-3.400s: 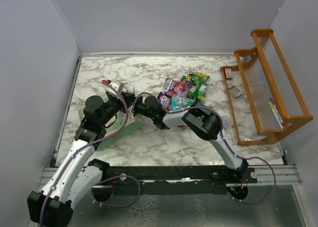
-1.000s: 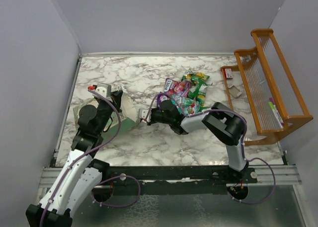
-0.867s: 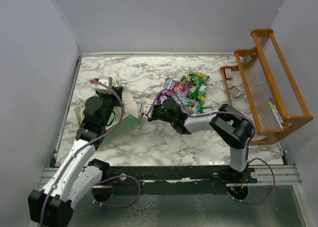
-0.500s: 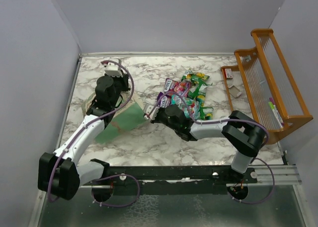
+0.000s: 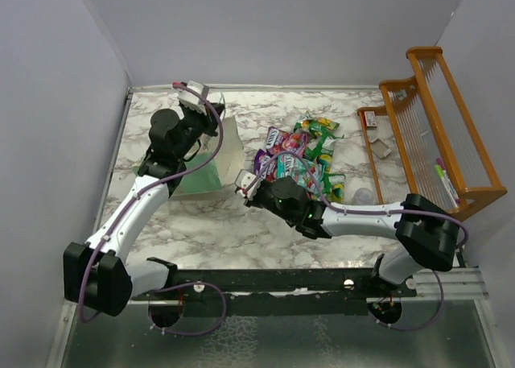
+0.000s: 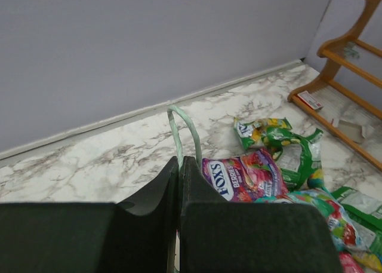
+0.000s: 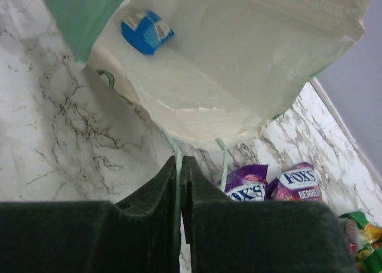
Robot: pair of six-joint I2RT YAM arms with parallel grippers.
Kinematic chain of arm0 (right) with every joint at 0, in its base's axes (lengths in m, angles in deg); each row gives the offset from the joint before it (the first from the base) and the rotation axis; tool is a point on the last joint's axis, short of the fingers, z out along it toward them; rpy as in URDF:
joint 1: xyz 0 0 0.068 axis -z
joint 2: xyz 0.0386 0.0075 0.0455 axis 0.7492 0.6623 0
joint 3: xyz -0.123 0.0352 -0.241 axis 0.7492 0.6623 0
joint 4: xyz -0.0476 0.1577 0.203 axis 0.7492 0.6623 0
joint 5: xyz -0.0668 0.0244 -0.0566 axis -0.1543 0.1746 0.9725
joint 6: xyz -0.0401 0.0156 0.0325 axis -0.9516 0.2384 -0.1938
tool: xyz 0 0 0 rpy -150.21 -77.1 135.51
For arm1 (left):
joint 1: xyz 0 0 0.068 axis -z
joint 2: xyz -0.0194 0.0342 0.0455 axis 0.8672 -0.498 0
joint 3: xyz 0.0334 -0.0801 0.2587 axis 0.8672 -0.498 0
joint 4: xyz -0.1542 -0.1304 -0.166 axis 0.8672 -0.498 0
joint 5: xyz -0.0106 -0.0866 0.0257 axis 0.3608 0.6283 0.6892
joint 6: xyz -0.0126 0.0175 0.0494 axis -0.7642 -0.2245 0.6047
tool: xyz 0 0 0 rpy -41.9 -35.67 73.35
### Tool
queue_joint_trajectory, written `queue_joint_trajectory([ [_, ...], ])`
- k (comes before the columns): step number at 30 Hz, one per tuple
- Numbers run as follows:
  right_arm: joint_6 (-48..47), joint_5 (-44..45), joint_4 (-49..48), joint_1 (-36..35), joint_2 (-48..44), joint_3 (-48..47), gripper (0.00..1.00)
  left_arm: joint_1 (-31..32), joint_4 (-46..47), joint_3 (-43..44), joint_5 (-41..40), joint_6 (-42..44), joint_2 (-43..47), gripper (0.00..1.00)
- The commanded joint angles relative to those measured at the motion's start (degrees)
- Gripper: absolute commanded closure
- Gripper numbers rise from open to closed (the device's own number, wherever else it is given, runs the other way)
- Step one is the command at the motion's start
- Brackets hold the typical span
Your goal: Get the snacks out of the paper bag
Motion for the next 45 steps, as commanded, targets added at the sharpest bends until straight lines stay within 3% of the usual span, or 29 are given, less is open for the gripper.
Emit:
queue_joint_trajectory([
  [1, -0.44, 3.39, -1.28, -0.74, -2.10, -1.29, 0.91, -0.16, 4.99, -4.06, 10.97, 2.22, 5.97, 1.00],
  [4, -4.08, 3.56, 0.96, -0.73, -3.62, -2.61, 0.91, -0.14, 3.71, -5.96, 12.12, 3.28, 8.79, 1.00],
  [7, -3.59, -5.23, 6.70, -1.41, -5.52, -3.09, 0.90, -0.16, -1.52, -10.10, 6.61, 2.75, 13.10, 1.00],
  [10, -0.05, -12.63, 6.43, -4.97, -7.24, -0.76, 0.87, -0.16, -6.28, -16.48, 0.22, 1.92, 19.88, 1.00],
  [12, 2.78, -17.89, 6.00, -8.02, -7.46, 0.16, 0.81, -0.13, -9.30, -20.12, -4.64, 0.23, 25.31, 1.00],
  [16, 10.89, -24.01, 2.91, -10.03, -7.19, 0.67, 0.59, -0.13, -13.07, -24.40, -10.19, -1.21, 34.69, 1.00],
  [20, 17.38, -21.67, 4.83, -10.03, -10.03, -1.51, 0.44, -0.16, -16.74, -22.71, -14.93, -1.79, 36.68, 1.00],
  [23, 24.62, -10.88, 11.40, -9.88, -13.33, -4.19, 0.24, -0.11, -18.49, -21.02, -16.56, -0.68, 36.98, 1.00],
  [27, 27.33, -1.43, 16.17, -6.96, -14.83, -5.63, 0.04, -0.16, -20.51, -19.21, -18.15, 1.31, 37.89, 1.00],
  [29, 30.19, -2.44, 18.44, -3.01, -13.91, -7.54, 0.02, -0.14, -21.30, -19.31, -19.36, 1.76, 38.88, 1.00],
  [33, 39.20, -19.08, 23.67, 8.53, -9.30, -13.32, 0.01, -0.10, -23.45, -20.03, -20.85, 2.40, 41.57, 1.00],
  [35, 40.75, -22.36, 24.64, 11.38, -5.30, -16.14, 0.01, -0.14, -23.79, -20.87, -20.94, 2.26, 43.18, 1.00],
  [45, 24.06, -24.05, 7.85, 12.09, 12.57, -19.12, 0.06, -0.16, -24.47, -21.46, -18.13, 2.08, 45.80, 1.00],
])
